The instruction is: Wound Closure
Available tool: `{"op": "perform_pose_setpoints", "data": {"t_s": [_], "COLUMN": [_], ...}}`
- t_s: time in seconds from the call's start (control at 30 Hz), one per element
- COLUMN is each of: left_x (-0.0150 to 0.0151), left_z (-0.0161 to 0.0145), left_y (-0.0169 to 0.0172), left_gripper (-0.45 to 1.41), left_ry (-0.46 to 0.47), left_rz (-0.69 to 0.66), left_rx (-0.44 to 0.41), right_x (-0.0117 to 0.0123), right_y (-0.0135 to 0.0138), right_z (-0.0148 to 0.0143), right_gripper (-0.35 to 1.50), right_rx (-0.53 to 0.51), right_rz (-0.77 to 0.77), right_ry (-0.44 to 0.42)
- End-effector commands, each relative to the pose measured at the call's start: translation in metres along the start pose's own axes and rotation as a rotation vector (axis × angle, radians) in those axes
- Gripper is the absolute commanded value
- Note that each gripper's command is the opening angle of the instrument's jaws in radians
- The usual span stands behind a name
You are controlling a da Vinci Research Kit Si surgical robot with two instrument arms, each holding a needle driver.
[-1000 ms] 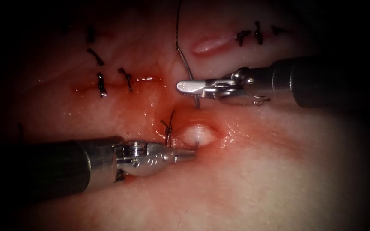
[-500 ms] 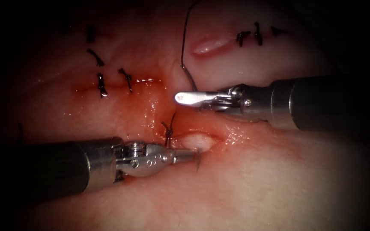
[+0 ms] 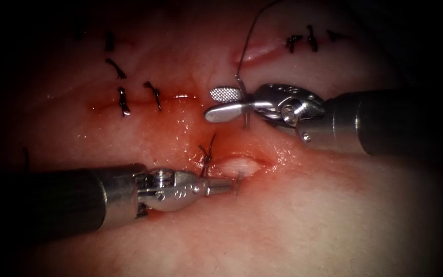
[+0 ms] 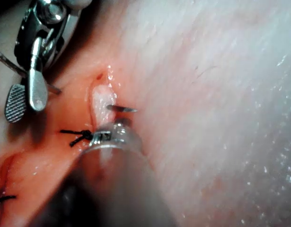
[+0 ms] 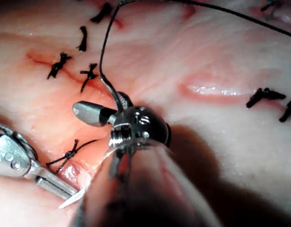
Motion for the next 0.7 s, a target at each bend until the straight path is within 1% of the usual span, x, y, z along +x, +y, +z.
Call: {"op": "perform_pose_setpoints", "data": {"t_s": [0.03, 0.1, 0.23, 0.37, 0.43, 0.5, 0.57, 0.63, 0.7], "left_x": [0.0001, 0.0001, 0.0001, 0.0002, 0.0002, 0.0002, 0.0002, 0.0002, 0.0002], "left_z": [0.0007, 0.0007, 0.0007, 0.0007, 0.0007, 0.0007, 0.0007, 0.0007, 0.0007], "left_y": [-0.0003, -0.0003, -0.0003, -0.0003, -0.0003, -0.0003, -0.0003, -0.0003, -0.0003], "left_gripper": [-0.33, -0.33, -0.33, -0.33, -0.33, -0.33, -0.33, -0.33, -0.33], "left_ry": [0.002, 0.002, 0.002, 0.002, 0.002, 0.001, 0.001, 0.001, 0.001], "left_rz": [0.001, 0.001, 0.001, 0.0, 0.0, 0.0, 0.0, 0.0, 0.0], "left_rx": [0.0, -0.001, 0.0, 0.0, 0.0, 0.0, 0.0, 0.0, 0.0], "right_x": [0.0004, 0.0008, 0.0019, 0.0021, 0.0019, 0.0019, 0.002, 0.0021, 0.0022], "right_y": [-0.0002, 0.0, 0.0012, 0.0018, 0.0016, 0.0012, 0.0009, 0.0006, 0.0004], "right_z": [0.001, 0.0005, -0.0008, -0.0014, -0.0016, -0.0016, -0.0015, -0.0012, -0.0005], "right_gripper": [1.41, 1.38, 1.38, 1.45, 1.46, 1.45, 1.34, 1.31, 1.31], "right_rx": [-0.001, -0.033, -0.117, -0.157, -0.173, -0.187, -0.172, -0.155, -0.16], "right_rz": [-0.011, -0.037, -0.097, -0.1, -0.097, -0.094, -0.091, -0.088, -0.086], "right_ry": [-0.002, -0.005, -0.028, -0.033, -0.03, -0.029, -0.027, -0.028, -0.026]}}
